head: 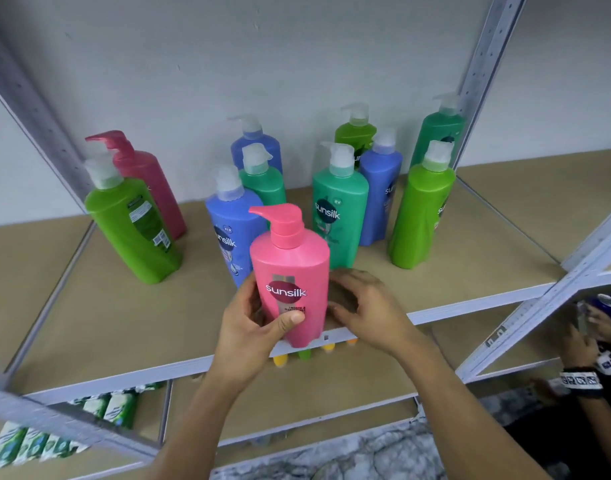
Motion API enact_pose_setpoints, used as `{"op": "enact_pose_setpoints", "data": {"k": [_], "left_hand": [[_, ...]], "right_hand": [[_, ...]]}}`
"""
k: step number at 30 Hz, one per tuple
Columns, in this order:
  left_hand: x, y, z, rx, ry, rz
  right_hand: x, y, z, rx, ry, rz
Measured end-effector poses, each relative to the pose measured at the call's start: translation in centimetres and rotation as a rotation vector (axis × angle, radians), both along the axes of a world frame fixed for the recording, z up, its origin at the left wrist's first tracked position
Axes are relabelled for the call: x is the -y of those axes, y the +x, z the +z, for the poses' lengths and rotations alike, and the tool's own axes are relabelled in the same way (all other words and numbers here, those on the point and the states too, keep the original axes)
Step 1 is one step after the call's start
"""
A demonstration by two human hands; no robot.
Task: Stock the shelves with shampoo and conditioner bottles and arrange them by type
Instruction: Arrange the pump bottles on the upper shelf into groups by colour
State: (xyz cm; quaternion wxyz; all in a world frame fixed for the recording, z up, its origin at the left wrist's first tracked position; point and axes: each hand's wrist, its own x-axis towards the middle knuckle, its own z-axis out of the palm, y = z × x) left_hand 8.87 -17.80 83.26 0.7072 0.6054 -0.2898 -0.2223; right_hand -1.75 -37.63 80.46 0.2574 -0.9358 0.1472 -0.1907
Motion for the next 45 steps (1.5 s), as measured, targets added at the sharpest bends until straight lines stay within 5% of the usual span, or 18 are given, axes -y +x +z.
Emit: {"op": "enact_pose_setpoints", "data": {"k": [7, 21, 30, 38, 42, 45], "left_hand": [[-5.5, 2.5, -0.6, 0.047, -0.022, 0.282], [-11.2, 7.6, -0.5, 0.133, 0.036, 0.757], [-11.9, 9.9, -0.1, 0.152, 0.061, 0.839], [-14.7, 12.7, 0.5, 0.149, 0.220, 0.562], [-16.1, 14.0, 0.1, 0.124, 0.198, 0.498], [-16.7, 14.4, -0.6, 0.071, 0.123, 0.526]], "right_hand": [[-3.3, 2.2, -1.5, -0.019, -0.334, -0.098], [-5.9, 4.4, -1.3, -0.138, -0.373, -0.104], [-6.2, 4.4, -0.9, -0.119, -0.346, -0.107], [-10.4, 7.4, 0.5, 0.252, 0.230, 0.051], [-14.1, 10.7, 2.6, 0.184, 0.608, 0.181], [-15.7, 15.4, 3.3, 0.185, 0.646, 0.194]]}}
